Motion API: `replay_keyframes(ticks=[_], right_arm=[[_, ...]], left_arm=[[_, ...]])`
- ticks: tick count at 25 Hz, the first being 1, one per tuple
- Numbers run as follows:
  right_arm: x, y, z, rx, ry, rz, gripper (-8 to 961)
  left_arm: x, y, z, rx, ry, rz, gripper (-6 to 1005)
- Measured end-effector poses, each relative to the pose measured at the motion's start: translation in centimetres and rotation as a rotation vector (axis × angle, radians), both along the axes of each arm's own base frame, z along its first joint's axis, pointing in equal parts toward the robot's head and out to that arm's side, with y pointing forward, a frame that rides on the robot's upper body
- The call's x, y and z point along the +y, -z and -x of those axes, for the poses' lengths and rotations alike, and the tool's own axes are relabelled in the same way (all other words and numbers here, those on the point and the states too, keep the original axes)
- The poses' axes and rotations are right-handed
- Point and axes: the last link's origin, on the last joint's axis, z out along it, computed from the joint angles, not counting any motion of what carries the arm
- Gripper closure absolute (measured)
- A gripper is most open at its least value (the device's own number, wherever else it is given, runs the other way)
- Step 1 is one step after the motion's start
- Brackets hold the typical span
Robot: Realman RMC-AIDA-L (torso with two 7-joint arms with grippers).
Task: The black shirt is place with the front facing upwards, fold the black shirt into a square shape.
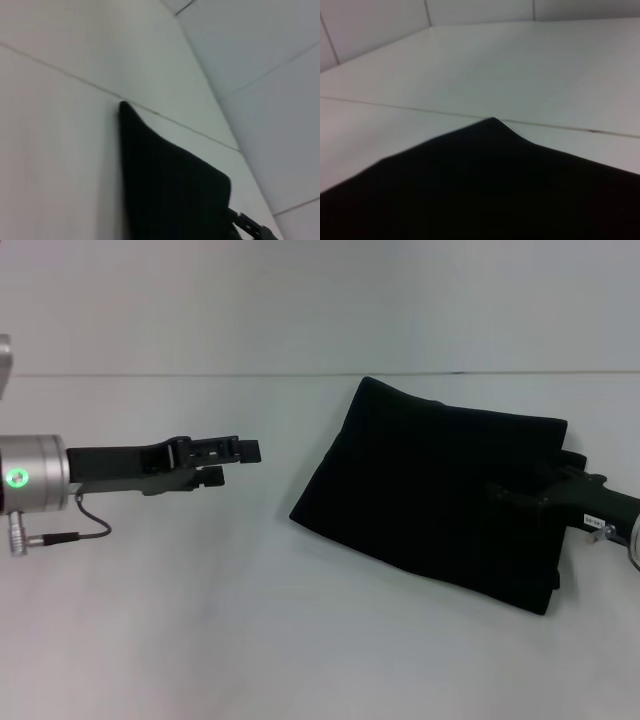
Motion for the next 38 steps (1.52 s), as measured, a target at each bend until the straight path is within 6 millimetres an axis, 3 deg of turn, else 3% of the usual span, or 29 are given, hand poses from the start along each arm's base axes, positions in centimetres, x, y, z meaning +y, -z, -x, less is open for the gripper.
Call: replay_keyframes(ticks=[8,14,18,29,38], right_arm=[[-1.0,-1.7,0.8,0.041,-0.120,0.003,64],[-5.2,-1.6,1.1,0.047,-0.359,0.068,64],[-7.2,-0.8,0.6,0.043,-0.405,0.085,64],[-8.5,-0.4,-0.2,0.060,-0.395,0.098,65],[-8.6,-0.5,-0.3,0.056,-0.388,0.096,64]], left_arm=[[2.0,1.7,-1.5,0.038,-0.073,0.015,67],[3.5,4.1,-3.4,0.120,-0.072,0.036,70],[4.2,5.8,-3.8,0.183,-0.082,0.001,72],[3.6,8.7,-2.3,0.247,-0.166,-0.048,77],[2.7,10.5,-3.8,0.202,-0.148,0.002,82]])
